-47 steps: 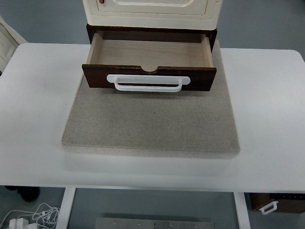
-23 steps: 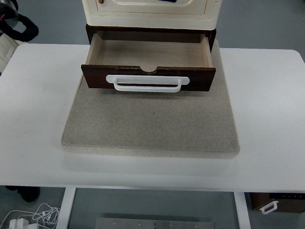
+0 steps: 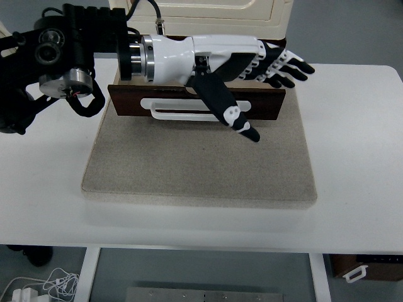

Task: Close drawer under combined cabinet
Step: 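Swing the left hand in over the open brown drawer's front, then press the left hand's palm against the drawer front, pushing it inward, then keep pushing the drawer front with the left hand toward the cabinet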

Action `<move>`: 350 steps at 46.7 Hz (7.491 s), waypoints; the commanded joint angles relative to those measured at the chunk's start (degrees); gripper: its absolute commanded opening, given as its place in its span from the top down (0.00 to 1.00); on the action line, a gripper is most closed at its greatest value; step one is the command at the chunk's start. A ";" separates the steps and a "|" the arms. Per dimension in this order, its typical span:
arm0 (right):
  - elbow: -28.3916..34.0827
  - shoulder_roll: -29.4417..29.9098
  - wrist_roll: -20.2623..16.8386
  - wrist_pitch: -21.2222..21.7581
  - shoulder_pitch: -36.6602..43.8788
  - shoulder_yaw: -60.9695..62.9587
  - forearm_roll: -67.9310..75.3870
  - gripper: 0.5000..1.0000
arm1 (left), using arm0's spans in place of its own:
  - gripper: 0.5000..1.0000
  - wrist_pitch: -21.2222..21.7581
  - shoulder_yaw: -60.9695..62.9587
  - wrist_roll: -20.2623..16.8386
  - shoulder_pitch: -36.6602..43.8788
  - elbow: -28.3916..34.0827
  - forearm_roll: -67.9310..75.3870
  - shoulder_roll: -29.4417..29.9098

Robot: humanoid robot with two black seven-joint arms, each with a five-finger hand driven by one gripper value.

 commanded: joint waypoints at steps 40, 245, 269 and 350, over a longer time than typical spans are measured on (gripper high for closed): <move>0.00 0.00 0.00 0.01 -0.02 0.00 0.00 0.10 | 0.00 -8.16 9.05 18.74 -0.02 0.21 5.56 -1.64; 0.00 0.00 0.00 0.01 -0.02 0.00 0.00 0.10 | 0.01 -11.59 6.76 25.01 -6.08 28.69 6.61 -9.99; 0.00 0.00 0.00 0.01 -0.02 0.00 0.00 0.10 | 0.01 -11.41 6.23 25.01 -6.17 29.65 8.46 -10.25; 0.00 0.00 0.00 0.01 -0.02 0.00 0.00 0.10 | 0.01 -11.41 4.48 25.01 -6.61 35.10 8.81 -10.17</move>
